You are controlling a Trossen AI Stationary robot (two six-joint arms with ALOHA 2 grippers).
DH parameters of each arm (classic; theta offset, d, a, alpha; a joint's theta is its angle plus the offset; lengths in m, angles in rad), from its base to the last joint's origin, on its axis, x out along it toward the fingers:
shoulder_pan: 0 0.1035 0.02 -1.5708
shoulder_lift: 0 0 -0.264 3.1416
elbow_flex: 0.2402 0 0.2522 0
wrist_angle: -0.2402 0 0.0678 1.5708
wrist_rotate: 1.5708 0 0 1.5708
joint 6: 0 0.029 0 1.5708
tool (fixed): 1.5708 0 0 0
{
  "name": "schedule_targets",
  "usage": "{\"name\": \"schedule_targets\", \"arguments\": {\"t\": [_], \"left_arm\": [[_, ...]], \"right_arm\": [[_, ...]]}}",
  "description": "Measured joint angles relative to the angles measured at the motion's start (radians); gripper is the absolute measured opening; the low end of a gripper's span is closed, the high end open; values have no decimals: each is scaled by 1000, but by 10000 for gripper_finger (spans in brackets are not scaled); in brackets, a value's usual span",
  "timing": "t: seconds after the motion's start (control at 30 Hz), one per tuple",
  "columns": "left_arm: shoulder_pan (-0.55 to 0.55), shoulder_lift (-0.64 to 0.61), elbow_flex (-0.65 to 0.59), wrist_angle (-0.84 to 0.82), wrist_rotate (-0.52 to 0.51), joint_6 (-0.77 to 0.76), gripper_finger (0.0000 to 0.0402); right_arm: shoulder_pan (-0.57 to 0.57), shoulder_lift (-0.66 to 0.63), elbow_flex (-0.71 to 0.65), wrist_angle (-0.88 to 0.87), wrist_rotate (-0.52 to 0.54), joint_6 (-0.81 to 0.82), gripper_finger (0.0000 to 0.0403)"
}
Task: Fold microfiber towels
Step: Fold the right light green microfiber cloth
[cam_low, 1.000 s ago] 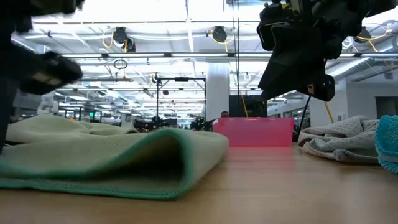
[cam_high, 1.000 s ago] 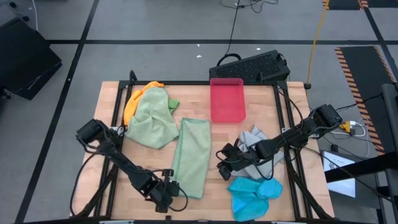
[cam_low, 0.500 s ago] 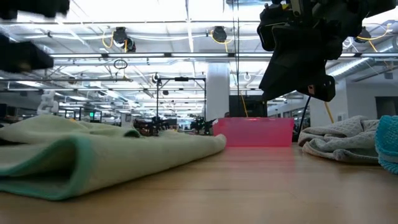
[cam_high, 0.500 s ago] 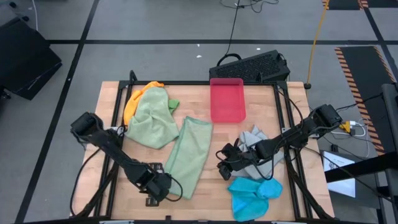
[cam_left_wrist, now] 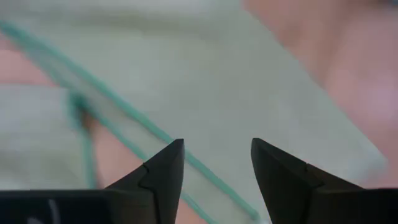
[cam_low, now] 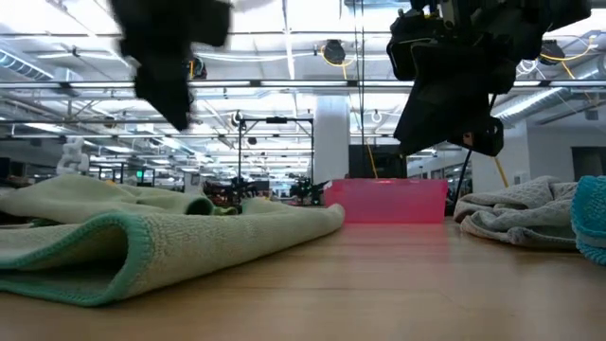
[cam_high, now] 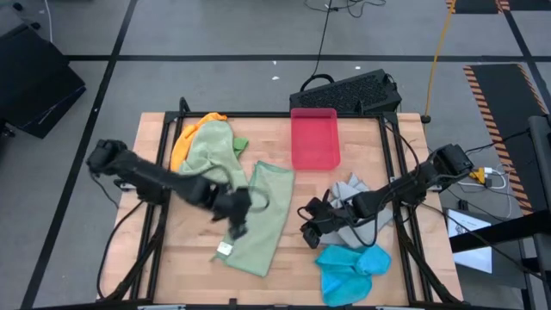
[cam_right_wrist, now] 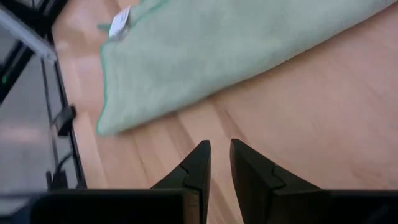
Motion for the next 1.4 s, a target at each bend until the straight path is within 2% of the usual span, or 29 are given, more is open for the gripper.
{"name": "schedule_targets", "arguments": {"t": [0.07,0.2,0.33,0.43,0.6,0.7,0.93,1.1,1.23,1.4], "left_arm": [[90,28,0,3,19,-8,197],[231,88,0,10,117,-117,224],[319,161,0,28,180,-168,237],[353,221,0,47,220,-169,229],[350,322,5,47,263,-153,179],[329,367,7,47,298,-198,138],[256,357,0,148,324,-464,50],[240,344,-3,242,320,-573,15],[255,331,-4,233,313,-609,29],[291,293,-3,210,318,-550,107]], "right_arm": [[-17,0,0,-4,-60,-39,52],[-60,0,1,-34,-185,-134,52],[-112,0,1,-64,-274,-214,52],[-160,0,1,-65,-343,-282,52],[-242,0,1,-69,-458,-367,52],[-287,0,1,-87,-534,-420,52],[-362,0,0,-193,-634,-561,52],[-405,0,0,-269,-661,-652,52],[-435,0,0,-300,-664,-704,52],[-457,-1,0,-301,-663,-699,52]]}}
